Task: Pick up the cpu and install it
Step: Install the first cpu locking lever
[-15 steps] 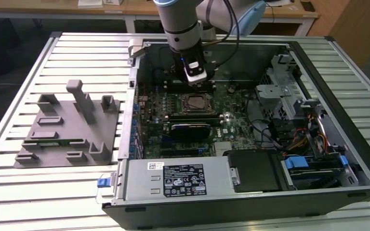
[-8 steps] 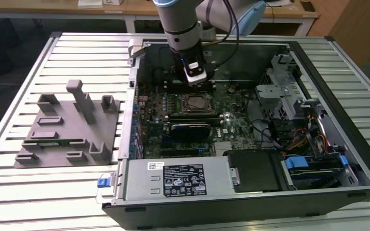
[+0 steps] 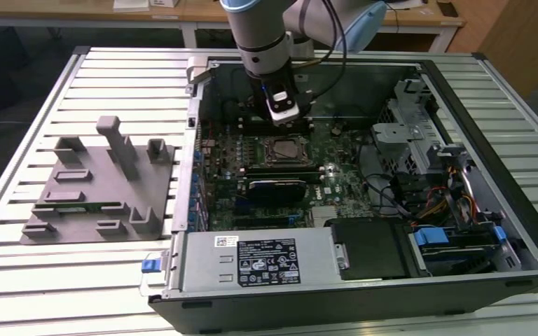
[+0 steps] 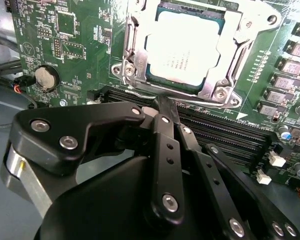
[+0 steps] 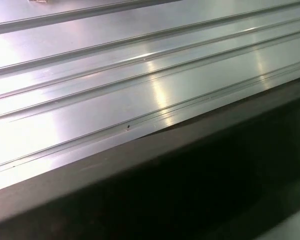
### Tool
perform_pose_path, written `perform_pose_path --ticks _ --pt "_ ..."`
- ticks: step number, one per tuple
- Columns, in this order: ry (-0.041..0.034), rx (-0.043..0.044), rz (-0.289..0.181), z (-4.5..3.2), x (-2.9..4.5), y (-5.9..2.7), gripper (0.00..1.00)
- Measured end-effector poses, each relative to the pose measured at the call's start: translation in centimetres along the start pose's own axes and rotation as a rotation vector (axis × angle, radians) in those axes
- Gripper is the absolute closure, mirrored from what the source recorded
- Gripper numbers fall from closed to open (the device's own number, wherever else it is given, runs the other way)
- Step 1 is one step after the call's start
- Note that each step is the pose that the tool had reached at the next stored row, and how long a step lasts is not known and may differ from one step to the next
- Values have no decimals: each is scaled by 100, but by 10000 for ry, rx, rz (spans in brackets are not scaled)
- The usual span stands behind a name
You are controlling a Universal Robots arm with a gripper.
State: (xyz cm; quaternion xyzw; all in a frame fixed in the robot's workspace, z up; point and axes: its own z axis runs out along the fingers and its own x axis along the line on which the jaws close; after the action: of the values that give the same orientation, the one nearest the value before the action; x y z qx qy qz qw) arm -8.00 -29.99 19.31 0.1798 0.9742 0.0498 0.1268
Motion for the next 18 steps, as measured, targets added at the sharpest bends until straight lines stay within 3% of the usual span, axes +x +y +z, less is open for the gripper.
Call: perform_pose_path --ticks 11,18 --pt "-117 197 -64 17 6 -3 89" --pt "-124 217 -68 27 -19 6 89"
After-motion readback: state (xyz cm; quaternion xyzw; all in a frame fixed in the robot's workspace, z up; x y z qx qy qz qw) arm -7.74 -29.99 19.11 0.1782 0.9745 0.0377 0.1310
